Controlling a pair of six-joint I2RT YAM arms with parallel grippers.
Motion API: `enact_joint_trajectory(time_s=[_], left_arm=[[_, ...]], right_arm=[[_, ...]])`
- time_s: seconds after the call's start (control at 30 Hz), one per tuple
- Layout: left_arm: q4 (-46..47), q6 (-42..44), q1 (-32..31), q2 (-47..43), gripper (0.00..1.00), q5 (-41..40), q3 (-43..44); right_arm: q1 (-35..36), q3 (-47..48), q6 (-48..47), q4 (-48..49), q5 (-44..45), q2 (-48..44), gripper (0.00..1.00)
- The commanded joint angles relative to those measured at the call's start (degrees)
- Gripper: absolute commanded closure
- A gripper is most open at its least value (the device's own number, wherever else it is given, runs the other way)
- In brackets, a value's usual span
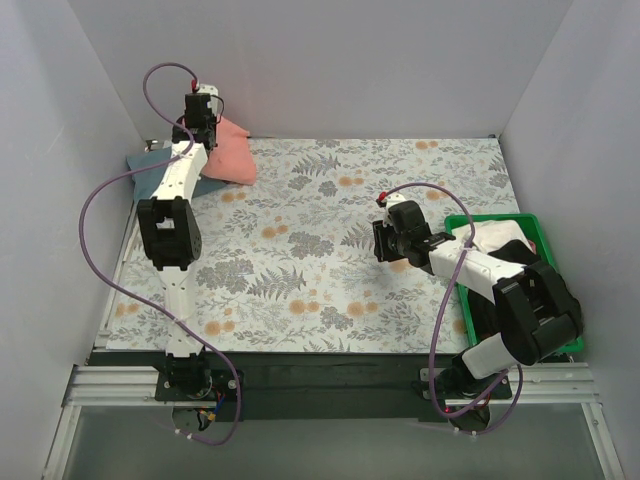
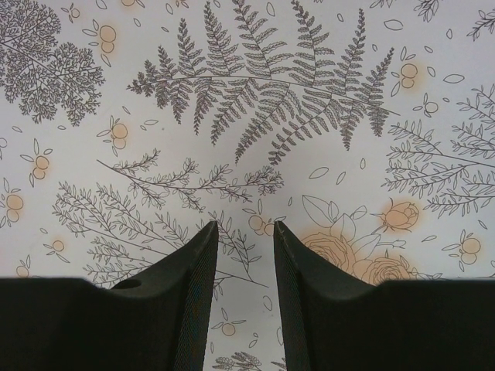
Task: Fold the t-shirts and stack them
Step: Neatly place the folded tshirt to the corner
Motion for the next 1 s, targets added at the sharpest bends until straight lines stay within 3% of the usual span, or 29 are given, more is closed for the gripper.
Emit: enact_joint_trajectory(time_s=[0.0, 0.97], left_arm=[[1.1, 2.4, 1.0, -6.2, 1.00, -1.4, 3.8], [3.0, 1.4, 7.3, -12.6, 1.00, -1.4, 1.7]], right_arm=[[-0.2, 0.8, -0.5, 1.0, -0.4, 0.4, 0.58], [-0.2, 1.0, -0.1, 1.0, -2.3, 1.2, 0.59]])
